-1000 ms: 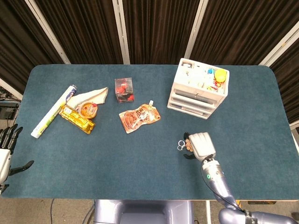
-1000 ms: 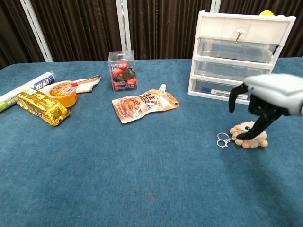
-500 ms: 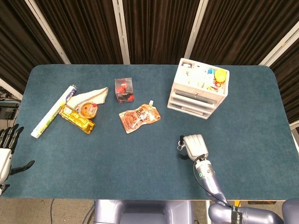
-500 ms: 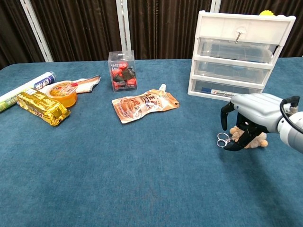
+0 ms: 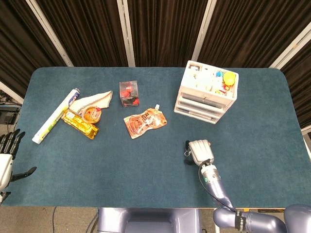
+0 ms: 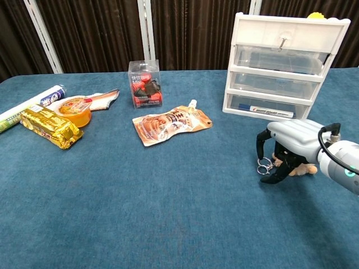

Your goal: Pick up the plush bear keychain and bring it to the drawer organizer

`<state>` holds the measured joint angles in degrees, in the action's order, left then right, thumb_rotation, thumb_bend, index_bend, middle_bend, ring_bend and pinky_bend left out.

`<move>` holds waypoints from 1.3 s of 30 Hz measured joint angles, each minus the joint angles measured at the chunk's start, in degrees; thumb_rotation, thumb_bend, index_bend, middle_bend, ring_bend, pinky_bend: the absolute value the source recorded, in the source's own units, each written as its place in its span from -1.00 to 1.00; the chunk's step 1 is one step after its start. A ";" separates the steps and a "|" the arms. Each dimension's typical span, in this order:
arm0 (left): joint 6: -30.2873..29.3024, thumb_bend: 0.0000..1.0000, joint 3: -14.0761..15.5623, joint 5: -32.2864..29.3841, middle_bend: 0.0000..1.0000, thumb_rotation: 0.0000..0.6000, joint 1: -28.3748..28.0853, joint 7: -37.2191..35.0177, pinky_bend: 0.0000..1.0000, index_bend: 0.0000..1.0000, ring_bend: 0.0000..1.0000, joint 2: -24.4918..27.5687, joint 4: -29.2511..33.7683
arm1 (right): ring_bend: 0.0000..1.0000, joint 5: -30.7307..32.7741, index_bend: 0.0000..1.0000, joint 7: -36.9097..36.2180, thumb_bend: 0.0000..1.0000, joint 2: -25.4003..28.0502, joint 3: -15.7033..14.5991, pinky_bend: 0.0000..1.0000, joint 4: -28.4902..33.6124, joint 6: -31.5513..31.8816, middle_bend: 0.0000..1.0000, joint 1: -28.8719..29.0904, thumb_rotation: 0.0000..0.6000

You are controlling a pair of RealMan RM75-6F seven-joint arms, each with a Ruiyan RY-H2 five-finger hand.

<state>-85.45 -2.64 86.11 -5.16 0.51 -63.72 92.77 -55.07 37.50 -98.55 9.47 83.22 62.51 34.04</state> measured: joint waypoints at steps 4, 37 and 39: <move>0.08 -0.87 0.00 -0.11 -1.00 1.00 -0.02 -0.19 -1.00 -1.00 -1.00 0.05 0.06 | 1.00 1.06 -0.20 0.56 -0.71 -0.27 0.10 0.74 -0.54 -0.57 1.00 0.49 1.00; 0.32 -0.86 -0.07 -0.62 -1.00 1.00 -0.09 -0.39 -1.00 -1.00 -1.00 0.14 0.30 | 1.00 2.83 0.05 -0.55 -0.49 -2.90 1.12 0.74 -5.57 0.13 1.00 1.79 1.00; 0.31 -0.86 -0.07 -0.62 -1.00 1.00 -0.08 -0.41 -1.00 -1.00 -1.00 0.15 0.30 | 1.00 2.85 0.06 -0.63 -0.48 -2.93 0.93 0.74 -5.70 0.13 1.00 1.65 1.00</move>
<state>-85.15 -2.71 85.49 -5.24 0.09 -63.57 93.07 -52.22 36.87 -101.49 10.40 77.51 62.65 35.69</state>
